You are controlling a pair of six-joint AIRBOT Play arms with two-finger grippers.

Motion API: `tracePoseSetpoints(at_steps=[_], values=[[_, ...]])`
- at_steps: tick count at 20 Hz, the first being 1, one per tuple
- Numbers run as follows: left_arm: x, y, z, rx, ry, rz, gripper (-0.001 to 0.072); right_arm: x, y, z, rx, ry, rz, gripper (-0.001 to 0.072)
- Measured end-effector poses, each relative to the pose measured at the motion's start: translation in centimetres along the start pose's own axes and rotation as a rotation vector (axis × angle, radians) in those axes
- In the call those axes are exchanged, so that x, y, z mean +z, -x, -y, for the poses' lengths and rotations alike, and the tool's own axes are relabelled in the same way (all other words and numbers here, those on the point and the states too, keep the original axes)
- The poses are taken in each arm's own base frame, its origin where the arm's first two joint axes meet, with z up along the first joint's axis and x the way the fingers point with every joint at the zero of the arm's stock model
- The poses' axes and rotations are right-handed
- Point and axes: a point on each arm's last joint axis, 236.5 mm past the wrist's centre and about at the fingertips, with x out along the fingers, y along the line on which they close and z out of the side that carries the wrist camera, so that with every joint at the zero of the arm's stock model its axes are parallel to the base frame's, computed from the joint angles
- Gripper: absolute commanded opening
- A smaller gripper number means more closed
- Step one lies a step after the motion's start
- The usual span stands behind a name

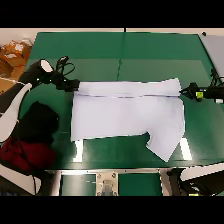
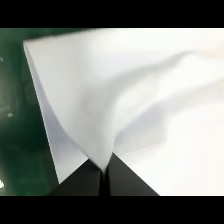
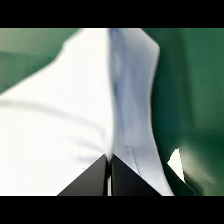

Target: Fold the shirts.

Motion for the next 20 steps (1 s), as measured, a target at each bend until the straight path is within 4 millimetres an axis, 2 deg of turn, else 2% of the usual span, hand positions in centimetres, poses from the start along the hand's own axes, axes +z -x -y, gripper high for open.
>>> tracePoseSetpoints(at_steps=[2,3,4,5,6,7,8,9,10,11,12,14,17,19,20], values=[[-1.1,-0.6,0.0,-0.003,0.003,-0.029,0.0023,-1.2,-0.3,0.8,-0.016,-0.009,-0.03,0.0013],[-1.3,-0.7,0.0,-0.005,0.005,-0.035,0.0026,-1.5,-0.3,1.0,-0.021,-0.012,-0.038,0.0068],[-1.5,-0.8,0.0,-0.005,0.007,-0.038,0.023,-1.7,-0.4,1.2,-0.024,-0.014,-0.045,0.0329],[-1.6,-0.9,0.0,-0.005,0.01,-0.04,0.0644,-2.0,-0.4,1.3,-0.027,-0.013,-0.055,0.0402],[-1.8,-0.8,0.0,-0.007,0.017,-0.049,0.0688,-2.0,-0.2,1.4,-0.029,-0.009,-0.06,0.0368],[-1.9,-0.6,0.2,-0.012,0.031,-0.06,0.0643,-1.9,0.1,1.3,-0.028,-0.013,-0.064,0.0348],[-1.9,-0.1,0.3,-0.017,0.037,-0.073,0.0643,-1.7,0.7,1.4,-0.033,-0.018,-0.073,0.0323],[-1.9,0.6,0.4,-0.022,0.046,-0.086,0.0641,-1.5,1.5,1.4,-0.038,-0.026,-0.08,0.0102],[-1.8,1.5,0.4,-0.026,0.053,-0.101,0.0515,-1.2,2.5,1.3,-0.041,-0.038,-0.086,0.0015],[-1.8,2.5,0.5,-0.032,0.064,-0.122,0.0145,-1.1,3.6,1.1,-0.044,-0.052,-0.092,0.0014],[-1.9,3.7,0.6,-0.039,0.071,-0.146,0.0021,-1.1,4.7,0.9,-0.051,-0.06,-0.092,0.0013],[-2.4,5.7,0.8,-0.05,0.075,-0.201,0.0022,-1.4,7.0,0.3,-0.075,-0.079,-0.087,0.0013],[-3.4,7.9,2.0,-0.062,0.053,-0.247,0.0021,-3.6,10.0,-0.3,-0.158,-0.112,-0.087,0.0012],[-4.6,9.1,3.7,-0.064,0.026,-0.247,0.0021,-6.6,12.0,0.3,-0.262,-0.166,-0.097,0.0012],[-5.8,9.6,4.6,-0.063,0.014,-0.245,0.0021,-8.4,12.8,0.8,-0.317,-0.196,-0.102,0.0012]])
